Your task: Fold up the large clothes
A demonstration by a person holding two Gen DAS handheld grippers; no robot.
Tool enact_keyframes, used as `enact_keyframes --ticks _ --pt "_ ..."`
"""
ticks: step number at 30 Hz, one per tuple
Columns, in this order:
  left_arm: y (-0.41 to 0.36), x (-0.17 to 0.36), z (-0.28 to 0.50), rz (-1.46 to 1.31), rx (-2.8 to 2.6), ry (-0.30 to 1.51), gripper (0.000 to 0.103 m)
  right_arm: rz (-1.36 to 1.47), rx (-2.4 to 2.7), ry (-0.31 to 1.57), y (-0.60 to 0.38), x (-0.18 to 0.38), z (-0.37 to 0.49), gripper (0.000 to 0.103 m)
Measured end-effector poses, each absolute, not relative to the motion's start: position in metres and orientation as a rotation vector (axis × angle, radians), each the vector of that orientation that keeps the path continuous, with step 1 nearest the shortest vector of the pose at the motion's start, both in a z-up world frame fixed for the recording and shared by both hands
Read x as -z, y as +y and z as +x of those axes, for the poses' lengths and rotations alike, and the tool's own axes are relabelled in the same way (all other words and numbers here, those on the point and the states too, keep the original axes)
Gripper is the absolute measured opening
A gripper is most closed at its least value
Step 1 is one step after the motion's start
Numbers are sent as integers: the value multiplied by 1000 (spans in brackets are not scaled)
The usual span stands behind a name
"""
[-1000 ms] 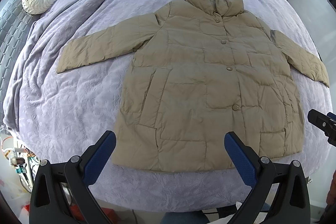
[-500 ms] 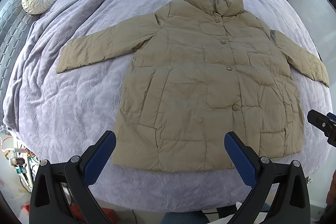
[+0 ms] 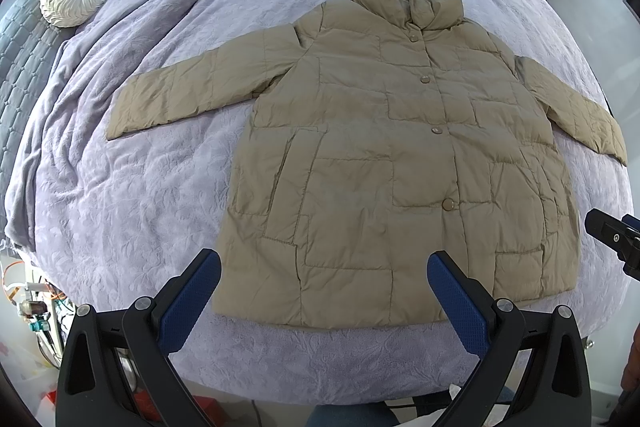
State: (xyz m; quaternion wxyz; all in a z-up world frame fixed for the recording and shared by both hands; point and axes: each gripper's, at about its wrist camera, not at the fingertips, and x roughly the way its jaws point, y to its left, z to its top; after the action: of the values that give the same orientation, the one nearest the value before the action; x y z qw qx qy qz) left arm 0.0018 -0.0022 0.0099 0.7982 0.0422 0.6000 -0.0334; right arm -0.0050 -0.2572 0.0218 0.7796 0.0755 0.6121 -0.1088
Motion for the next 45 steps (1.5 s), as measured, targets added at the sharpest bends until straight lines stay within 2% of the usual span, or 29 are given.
enact_keyframes --ticks 20,25,29,45 --pt "13 14 3 36 91 1334 103 156 221 1345 -247 -13 -2 103" --pt "25 23 8 40 69 1299 103 146 218 1336 -242 -12 6 103" --pt "42 32 17 -53 101 1295 103 151 194 1336 -232 -9 19 103" --pt "220 100 118 -379 -155 1178 103 159 -57 1388 -134 51 126 103"
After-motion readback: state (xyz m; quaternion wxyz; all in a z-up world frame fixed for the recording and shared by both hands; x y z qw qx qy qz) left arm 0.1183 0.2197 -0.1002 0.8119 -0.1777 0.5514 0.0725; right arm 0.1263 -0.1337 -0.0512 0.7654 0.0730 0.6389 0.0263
